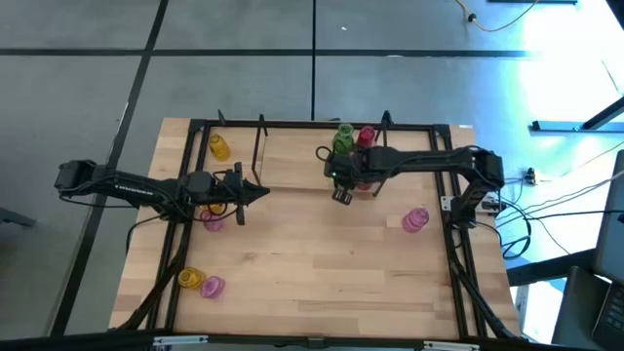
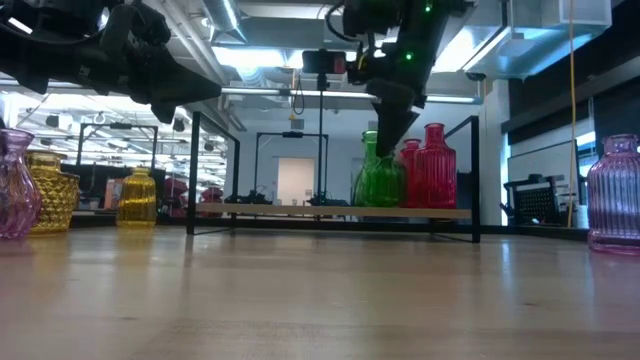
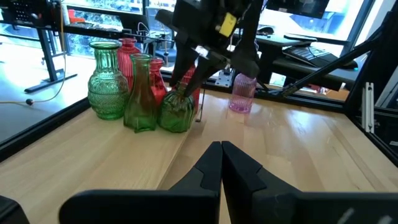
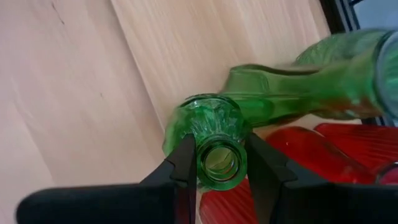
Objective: Sort vases onto shelf
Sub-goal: Put the green vase on the shelf aligned with the other green vases, then put the top yellow vase on the shelf
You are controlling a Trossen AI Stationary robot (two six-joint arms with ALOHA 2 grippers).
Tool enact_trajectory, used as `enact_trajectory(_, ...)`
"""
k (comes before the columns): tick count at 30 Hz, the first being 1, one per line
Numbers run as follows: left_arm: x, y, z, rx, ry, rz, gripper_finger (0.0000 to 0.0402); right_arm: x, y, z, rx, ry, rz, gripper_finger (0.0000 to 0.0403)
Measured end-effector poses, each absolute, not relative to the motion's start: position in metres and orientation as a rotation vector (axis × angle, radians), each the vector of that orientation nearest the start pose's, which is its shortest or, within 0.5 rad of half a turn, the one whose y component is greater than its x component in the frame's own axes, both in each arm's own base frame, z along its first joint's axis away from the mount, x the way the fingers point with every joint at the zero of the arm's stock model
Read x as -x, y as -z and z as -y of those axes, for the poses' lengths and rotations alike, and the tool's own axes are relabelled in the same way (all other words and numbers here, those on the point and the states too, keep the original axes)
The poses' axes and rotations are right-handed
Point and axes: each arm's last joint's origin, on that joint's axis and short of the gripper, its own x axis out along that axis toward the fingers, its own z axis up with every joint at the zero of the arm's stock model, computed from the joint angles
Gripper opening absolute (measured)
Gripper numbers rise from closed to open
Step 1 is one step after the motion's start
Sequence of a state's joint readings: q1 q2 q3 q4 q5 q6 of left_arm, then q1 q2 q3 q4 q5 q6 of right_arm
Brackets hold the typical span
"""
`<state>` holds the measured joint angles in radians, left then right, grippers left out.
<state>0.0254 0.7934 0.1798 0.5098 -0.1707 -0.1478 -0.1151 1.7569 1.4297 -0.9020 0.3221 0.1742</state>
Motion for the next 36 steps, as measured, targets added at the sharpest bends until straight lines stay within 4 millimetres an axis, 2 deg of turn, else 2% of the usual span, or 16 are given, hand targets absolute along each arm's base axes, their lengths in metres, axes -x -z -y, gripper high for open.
enact_trajectory(17, -0.165, -0.190, -0.009, 0.140, -0.203, -0.090, 0.0001, -0.350, -0.251, 0.053, -0.016, 0.484, -1.180, 0.0084)
enact_trajectory(28, -0.165, -0.190, -0.009, 0.140, -0.203, -0.089, 0.0001, -0.352, -0.245, 0.054, -0.007, 0.481, -1.206, 0.0161)
enact_trajectory(32, -0.165, -0.190, -0.009, 0.140, -0.203, -0.089, 0.0001, -0.351, -0.247, 0.054, 0.003, 0.484, -1.205, 0.0172)
enact_trajectory(36, -0.165, -0.190, -0.009, 0.140, -0.203, -0.089, 0.0001, -0.345, -0.261, 0.053, 0.010, 0.477, -1.167, 0.0170)
